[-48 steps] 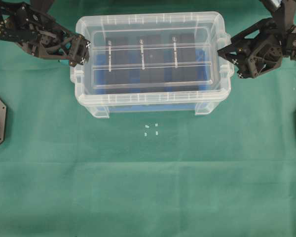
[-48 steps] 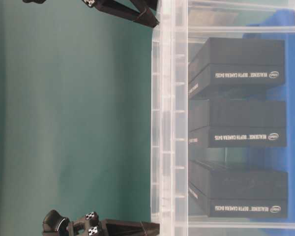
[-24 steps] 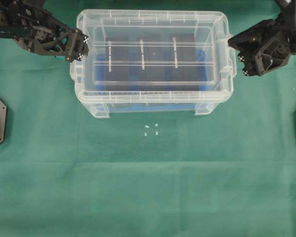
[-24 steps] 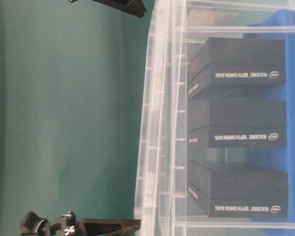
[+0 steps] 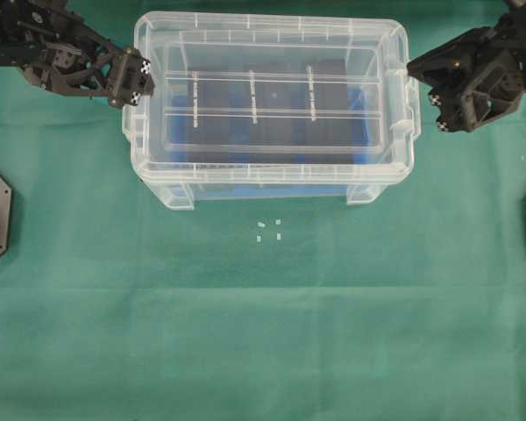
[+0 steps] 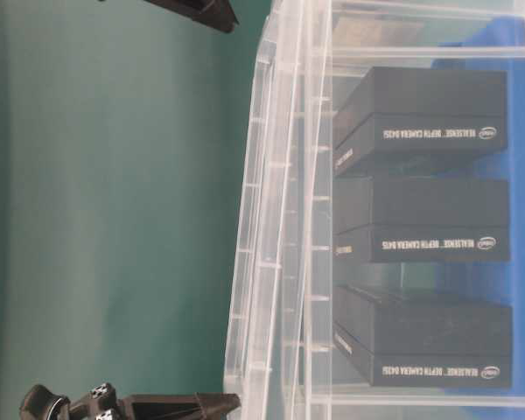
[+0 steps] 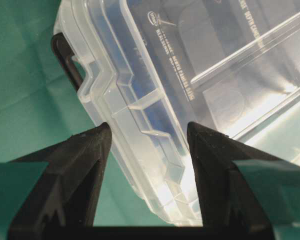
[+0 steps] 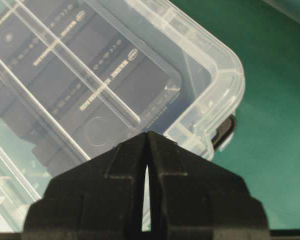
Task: Clamp the lid of the box with both arms, then lift and open it.
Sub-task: 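Close both grippers to clamp the lid rims at each end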
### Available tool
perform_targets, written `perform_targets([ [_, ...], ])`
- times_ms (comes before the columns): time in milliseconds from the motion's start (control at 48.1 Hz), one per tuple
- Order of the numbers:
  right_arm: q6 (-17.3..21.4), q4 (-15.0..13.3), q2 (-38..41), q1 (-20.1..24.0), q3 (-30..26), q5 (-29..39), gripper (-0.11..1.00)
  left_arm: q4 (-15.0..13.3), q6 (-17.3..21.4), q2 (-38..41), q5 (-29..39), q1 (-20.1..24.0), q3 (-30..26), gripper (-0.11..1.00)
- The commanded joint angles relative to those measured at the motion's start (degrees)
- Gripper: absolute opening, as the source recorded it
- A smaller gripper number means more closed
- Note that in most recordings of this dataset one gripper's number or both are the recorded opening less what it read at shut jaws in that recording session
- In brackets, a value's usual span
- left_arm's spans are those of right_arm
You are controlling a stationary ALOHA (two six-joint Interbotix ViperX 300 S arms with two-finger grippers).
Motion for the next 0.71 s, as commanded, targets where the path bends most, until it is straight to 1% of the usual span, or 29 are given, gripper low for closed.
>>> perform_targets([
  [0,-0.09,-0.18,-1.85,0.09,-0.7,1.58,0.01,0.18,0.18,-1.23,-0.18,-0.44,-1.14,0.47],
  [104,0.09,-0.26,-3.78,0.09,0.62,3.08,0.01,0.18,0.18,-1.49,-0.18,-0.44,-0.97,0.47],
  [187,0.44,-0.18,-4.92,0.09,2.02,2.81,0.01,0.26,0.26,-1.49,-0.18,-0.44,-0.79,0.47],
  [333,0.79,0.0,-5.1,0.0,4.04,-1.23,0.01,0.53,0.35,-1.49,-0.18,-0.44,-0.79,0.47],
  [457,1.32,0.0,-3.16,-0.7,4.57,-3.78,0.02,0.53,0.35,-1.49,-0.18,-0.44,-0.88,0.47],
  [499,1.41,0.0,-2.29,-0.88,4.48,-4.13,0.07,0.53,0.35,-1.49,-0.18,-0.44,-0.79,0.47],
  [540,1.41,0.0,-1.58,-1.14,4.39,-4.48,0.15,0.53,0.35,-1.49,-0.18,-0.44,-0.79,0.47],
  [686,1.76,-0.09,0.18,-1.76,3.96,-4.57,0.52,0.44,0.35,-1.49,-0.18,-0.44,-0.79,0.47],
])
